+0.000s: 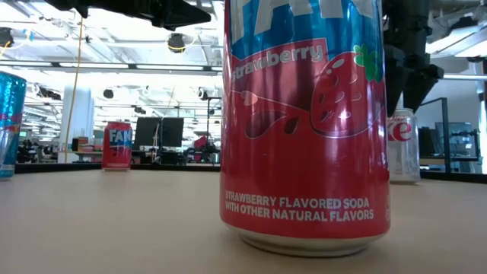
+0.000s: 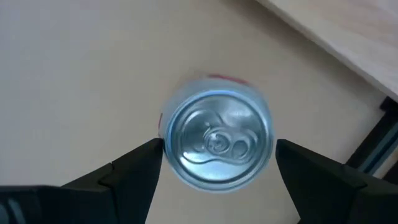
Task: Place canned beverage on shelf
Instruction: Put the red-silver soda can on the shelf
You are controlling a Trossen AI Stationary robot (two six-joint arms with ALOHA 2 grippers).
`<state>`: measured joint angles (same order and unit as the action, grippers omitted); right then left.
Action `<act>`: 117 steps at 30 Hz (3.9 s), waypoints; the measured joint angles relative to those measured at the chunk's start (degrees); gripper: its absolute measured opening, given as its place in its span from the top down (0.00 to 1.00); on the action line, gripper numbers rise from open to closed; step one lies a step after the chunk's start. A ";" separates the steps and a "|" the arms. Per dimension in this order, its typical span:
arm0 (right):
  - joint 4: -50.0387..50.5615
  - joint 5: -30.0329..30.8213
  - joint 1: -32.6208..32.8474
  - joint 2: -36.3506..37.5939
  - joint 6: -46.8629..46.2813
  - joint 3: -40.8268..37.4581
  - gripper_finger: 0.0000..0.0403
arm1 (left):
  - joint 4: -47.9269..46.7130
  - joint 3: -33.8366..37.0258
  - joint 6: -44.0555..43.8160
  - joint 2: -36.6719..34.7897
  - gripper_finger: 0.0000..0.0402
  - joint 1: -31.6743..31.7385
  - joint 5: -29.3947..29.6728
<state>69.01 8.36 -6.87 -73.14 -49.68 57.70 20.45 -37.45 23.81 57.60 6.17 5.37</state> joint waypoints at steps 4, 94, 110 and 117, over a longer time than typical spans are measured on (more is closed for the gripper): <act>-2.55 -1.06 -0.01 0.10 0.21 -1.72 0.16 | 0.00 0.00 0.00 0.00 1.00 0.00 0.00; -13.80 -0.50 -6.60 -4.90 38.89 -2.48 0.15 | 0.02 0.00 -0.44 0.00 1.00 0.74 -0.50; -15.95 -2.32 -5.13 -5.70 68.66 10.93 0.16 | 0.05 0.00 -0.28 0.00 1.00 0.74 -0.48; -15.60 -3.43 -12.68 -13.86 80.94 17.46 0.15 | 0.07 0.00 -0.16 0.00 1.00 0.74 -0.48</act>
<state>53.42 4.93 -19.55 -87.00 31.26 75.16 20.51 -37.45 23.65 57.60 6.92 4.89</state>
